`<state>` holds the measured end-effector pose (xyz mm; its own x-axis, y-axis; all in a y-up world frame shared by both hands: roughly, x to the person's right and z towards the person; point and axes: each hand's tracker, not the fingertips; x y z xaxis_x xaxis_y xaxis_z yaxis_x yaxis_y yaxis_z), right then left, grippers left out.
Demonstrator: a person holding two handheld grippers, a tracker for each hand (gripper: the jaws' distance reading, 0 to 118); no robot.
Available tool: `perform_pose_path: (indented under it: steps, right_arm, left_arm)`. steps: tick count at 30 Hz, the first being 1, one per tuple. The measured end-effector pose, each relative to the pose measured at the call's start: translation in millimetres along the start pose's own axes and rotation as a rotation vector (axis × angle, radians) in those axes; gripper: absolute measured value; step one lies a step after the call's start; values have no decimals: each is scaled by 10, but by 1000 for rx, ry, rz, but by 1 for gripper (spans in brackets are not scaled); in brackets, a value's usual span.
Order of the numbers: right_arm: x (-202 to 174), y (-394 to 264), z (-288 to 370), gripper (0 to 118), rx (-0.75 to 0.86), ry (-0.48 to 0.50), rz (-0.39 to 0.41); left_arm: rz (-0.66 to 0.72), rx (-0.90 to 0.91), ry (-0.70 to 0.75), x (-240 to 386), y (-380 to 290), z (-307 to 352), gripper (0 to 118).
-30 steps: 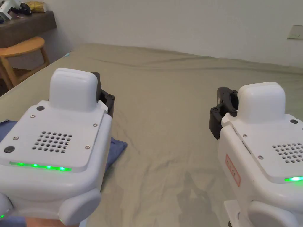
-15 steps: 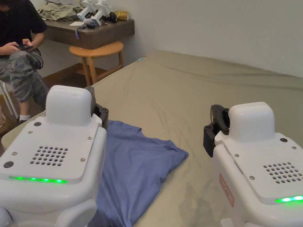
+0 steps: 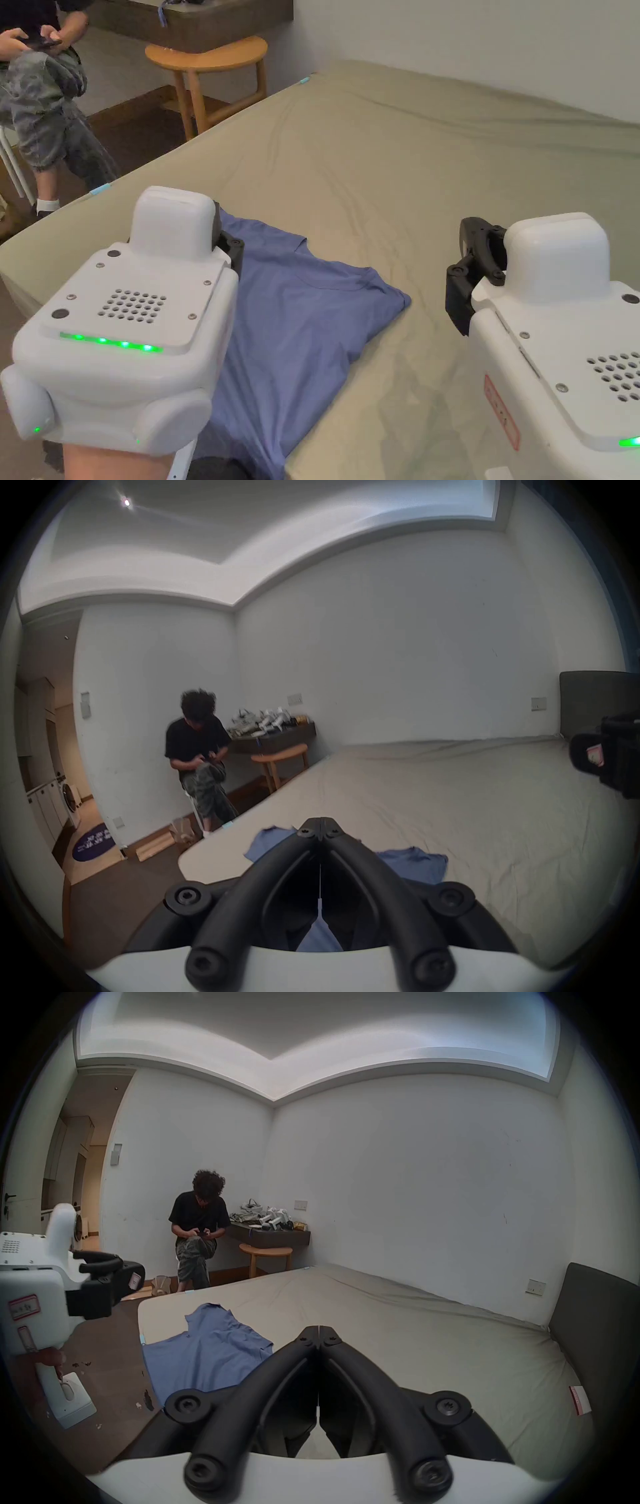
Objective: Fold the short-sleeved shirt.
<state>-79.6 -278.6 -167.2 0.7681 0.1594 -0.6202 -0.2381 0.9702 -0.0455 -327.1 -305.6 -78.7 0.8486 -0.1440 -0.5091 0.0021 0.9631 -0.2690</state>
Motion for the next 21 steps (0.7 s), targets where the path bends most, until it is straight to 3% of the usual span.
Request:
perform_pose_path:
  steps: [6,9,13,14,15,16,17,18,21]
  right_arm:
    - [117,-148,-214,1,-59,-33,31]
    - [234,-227,-344,1,-89,-57,26]
    - [347,-337,-508,1,-141,-94,10]
    - [364,-365,-545,1,-153,-100,5]
    - [386,-397,-582,1,-165,-105,1]
    - [405,-424,-614,1,-175,-109,-1]
    - [425,-457,-652,1,-187,-116,-4]
    - [425,-483,-675,1,-197,-121,-7]
    - [445,-561,-757,1,-224,-123,-20]
  left_arm:
    - [-57,-301,-83,35,-544,-1173,0]
    - [17,-459,-140,27,-898,-1780,0]
    - [-68,-587,-99,57,-1350,-2379,0]
    - [-85,-621,-78,61,-1438,-2500,11]
    - [-63,-653,-90,41,-1513,-2604,31]
    - [-36,-674,-109,22,-1585,-2692,63]
    - [-3,-716,-124,-10,-1674,-2796,107]
    - [23,-746,-111,-25,-1746,-2872,118]
    - [45,-741,-83,-11,-1817,-2866,113]
